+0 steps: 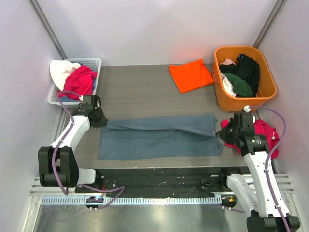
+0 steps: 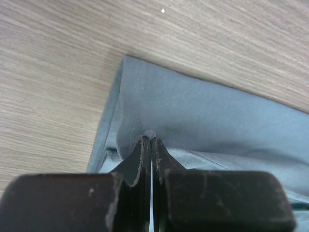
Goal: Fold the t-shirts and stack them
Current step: Fold the tshirt
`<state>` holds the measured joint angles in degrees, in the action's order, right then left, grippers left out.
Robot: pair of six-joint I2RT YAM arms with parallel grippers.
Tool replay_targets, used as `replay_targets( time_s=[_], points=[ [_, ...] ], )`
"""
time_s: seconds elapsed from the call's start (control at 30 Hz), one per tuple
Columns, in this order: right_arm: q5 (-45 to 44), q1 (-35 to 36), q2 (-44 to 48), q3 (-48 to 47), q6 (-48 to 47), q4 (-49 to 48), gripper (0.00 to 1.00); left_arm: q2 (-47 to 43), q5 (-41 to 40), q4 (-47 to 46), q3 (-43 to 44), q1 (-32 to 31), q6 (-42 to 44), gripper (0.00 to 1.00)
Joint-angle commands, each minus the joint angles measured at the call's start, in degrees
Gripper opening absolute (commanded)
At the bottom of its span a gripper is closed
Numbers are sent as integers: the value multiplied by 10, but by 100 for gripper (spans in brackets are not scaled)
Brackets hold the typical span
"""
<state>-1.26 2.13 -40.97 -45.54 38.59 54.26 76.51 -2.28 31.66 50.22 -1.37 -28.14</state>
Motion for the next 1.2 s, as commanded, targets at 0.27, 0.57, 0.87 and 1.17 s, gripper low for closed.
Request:
replay_targets(
  time_s=[0.27,0.57,0.87,1.17],
  points=[
    [-16,0,45,-29,18,43,1,-54,-1,16,-23,3,-4,0],
    [4,0,64,-6,17,70,9,-62,-2,32,-44,3,-23,2],
    [-21,-1,70,-36,19,79,49,-109,-18,57,-69,3,-98,14],
    [-17,-1,56,-31,20,48,49,-231,-43,97,-92,3,-135,23]
  ],
)
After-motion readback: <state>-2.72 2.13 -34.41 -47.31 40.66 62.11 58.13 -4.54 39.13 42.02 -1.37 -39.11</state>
